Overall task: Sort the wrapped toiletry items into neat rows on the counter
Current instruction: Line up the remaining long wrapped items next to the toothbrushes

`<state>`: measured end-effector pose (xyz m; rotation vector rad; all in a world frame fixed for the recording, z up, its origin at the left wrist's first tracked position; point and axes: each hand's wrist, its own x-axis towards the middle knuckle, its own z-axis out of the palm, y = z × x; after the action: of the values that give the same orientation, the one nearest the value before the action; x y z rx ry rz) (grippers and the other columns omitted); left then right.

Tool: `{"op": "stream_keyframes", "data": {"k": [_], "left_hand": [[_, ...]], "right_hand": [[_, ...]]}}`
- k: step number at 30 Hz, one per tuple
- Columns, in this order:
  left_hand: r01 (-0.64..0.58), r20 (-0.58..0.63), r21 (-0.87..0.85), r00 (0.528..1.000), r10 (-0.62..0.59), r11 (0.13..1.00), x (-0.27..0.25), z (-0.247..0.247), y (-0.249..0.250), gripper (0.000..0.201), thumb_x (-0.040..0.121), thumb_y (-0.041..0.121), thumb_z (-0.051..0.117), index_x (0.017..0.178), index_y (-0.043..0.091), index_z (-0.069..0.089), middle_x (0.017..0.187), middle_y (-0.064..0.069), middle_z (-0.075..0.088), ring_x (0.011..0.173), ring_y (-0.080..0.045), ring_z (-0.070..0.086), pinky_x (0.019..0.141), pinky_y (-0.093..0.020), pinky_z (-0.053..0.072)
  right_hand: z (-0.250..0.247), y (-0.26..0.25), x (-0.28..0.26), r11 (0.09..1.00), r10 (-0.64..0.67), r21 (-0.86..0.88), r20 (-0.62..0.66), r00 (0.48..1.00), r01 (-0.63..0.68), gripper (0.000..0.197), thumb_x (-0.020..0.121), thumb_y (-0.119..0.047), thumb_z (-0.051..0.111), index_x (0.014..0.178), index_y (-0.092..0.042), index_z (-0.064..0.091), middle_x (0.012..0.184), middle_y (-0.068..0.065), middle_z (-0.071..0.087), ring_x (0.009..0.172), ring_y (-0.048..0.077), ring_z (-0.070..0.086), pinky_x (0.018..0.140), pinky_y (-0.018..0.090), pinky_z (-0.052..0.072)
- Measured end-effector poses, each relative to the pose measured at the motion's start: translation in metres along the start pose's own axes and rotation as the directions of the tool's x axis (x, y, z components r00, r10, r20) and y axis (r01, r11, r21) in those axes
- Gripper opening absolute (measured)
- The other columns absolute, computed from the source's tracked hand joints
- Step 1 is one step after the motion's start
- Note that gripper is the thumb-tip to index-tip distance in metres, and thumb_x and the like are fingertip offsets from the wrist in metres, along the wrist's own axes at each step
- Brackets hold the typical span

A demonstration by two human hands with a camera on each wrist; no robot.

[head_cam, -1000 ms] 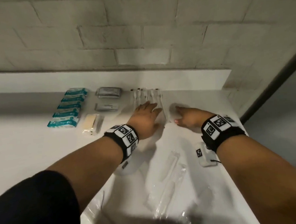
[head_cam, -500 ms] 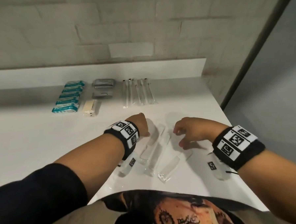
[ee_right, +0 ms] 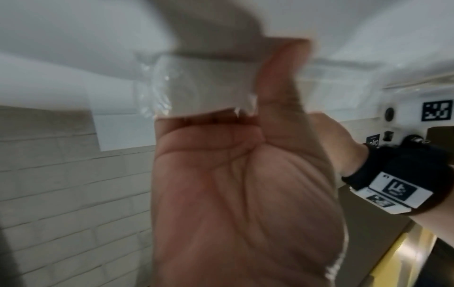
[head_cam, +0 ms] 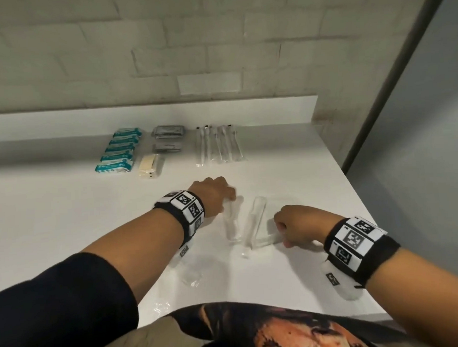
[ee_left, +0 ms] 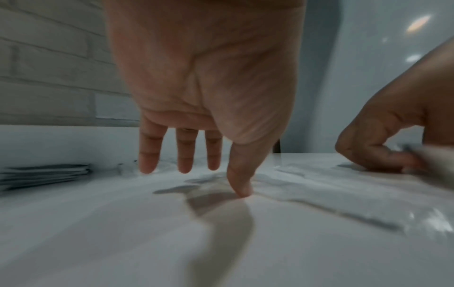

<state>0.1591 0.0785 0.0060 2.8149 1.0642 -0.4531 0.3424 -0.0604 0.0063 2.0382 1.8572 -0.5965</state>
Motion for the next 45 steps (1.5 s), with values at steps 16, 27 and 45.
{"op": "stream_keyframes", "data": {"k": [16, 27, 45], "left_hand": [[0.308, 0.038, -0.1, 0.951, -0.306, 0.946, -0.013, 0.018, -0.026, 0.053, 0.079, 0.051, 0.067, 0.117, 0.016, 0.054, 0.117, -0.005, 0.062, 0.113, -0.029, 0.054, 0.085, -0.036, 0.042], [0.313, 0.037, -0.515, 0.938, -0.345, 0.798, -0.069, 0.013, -0.13, 0.028, 0.09, 0.014, 0.051, 0.117, 0.01, 0.045, 0.11, -0.011, 0.061, 0.094, -0.027, 0.061, 0.071, -0.027, 0.042], [-0.028, -0.026, -0.521, 1.0, 0.017, 0.853, -0.113, 0.032, -0.121, 0.021, 0.076, 0.025, 0.075, 0.088, 0.025, 0.058, 0.093, 0.007, 0.059, 0.088, -0.016, 0.056, 0.073, -0.028, 0.043]], "right_hand": [[-0.023, -0.065, 0.05, 0.93, 0.332, 0.171, -0.017, 0.943, -0.324, 0.058, 0.079, -0.037, 0.072, 0.124, -0.005, 0.053, 0.122, 0.008, 0.061, 0.113, 0.025, 0.06, 0.089, 0.03, 0.049], [-0.034, -0.102, 0.04, 0.961, 0.25, 0.111, 0.055, 0.967, -0.255, 0.033, 0.083, -0.007, 0.051, 0.115, -0.006, 0.054, 0.108, 0.009, 0.061, 0.086, 0.022, 0.053, 0.066, 0.024, 0.043], [-0.022, -0.187, 0.042, 0.93, 0.257, 0.264, 0.036, 0.966, -0.257, 0.051, 0.07, -0.015, 0.067, 0.118, -0.013, 0.048, 0.097, 0.001, 0.058, 0.079, 0.016, 0.055, 0.059, 0.025, 0.044]]}}
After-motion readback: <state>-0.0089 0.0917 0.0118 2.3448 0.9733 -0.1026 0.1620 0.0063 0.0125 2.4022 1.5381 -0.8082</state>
